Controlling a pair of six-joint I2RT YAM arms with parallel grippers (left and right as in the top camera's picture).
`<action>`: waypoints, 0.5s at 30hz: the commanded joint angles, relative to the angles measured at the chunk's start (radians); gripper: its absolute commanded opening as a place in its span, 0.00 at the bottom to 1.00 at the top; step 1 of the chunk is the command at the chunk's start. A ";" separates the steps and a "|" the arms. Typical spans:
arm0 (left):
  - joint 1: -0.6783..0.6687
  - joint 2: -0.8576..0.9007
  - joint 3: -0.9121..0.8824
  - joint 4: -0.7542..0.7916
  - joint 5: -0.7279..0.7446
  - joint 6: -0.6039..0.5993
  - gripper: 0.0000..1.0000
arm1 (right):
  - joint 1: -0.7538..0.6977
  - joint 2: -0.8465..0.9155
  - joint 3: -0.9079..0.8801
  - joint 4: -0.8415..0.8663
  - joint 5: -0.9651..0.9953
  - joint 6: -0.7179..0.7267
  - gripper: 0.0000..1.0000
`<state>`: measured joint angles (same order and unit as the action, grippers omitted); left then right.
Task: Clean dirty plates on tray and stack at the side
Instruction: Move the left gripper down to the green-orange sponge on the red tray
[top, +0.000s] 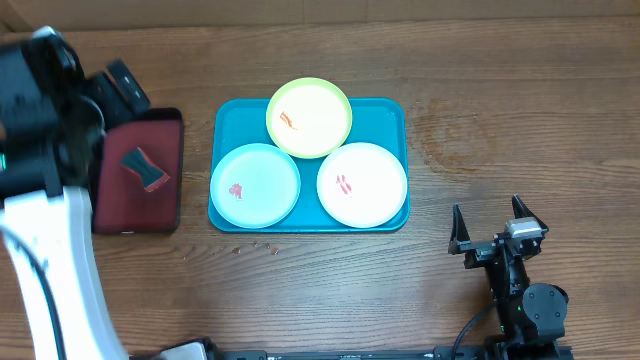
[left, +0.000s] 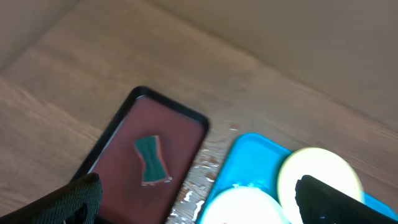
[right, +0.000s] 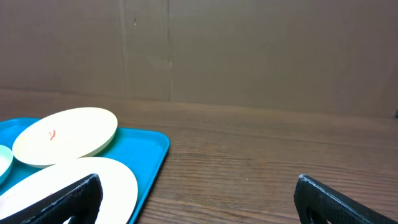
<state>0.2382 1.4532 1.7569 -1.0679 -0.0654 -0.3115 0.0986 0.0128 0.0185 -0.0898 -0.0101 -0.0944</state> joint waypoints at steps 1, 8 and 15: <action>0.033 0.114 0.027 -0.033 -0.026 -0.026 1.00 | -0.005 -0.008 -0.010 0.006 0.009 -0.005 1.00; 0.092 0.325 0.027 -0.093 0.042 -0.033 1.00 | -0.005 -0.008 -0.010 0.006 0.009 -0.005 1.00; 0.163 0.504 0.027 -0.141 0.086 -0.033 0.99 | -0.005 -0.008 -0.010 0.006 0.009 -0.005 1.00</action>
<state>0.3691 1.9026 1.7634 -1.1946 -0.0086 -0.3340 0.0986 0.0128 0.0181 -0.0898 -0.0101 -0.0944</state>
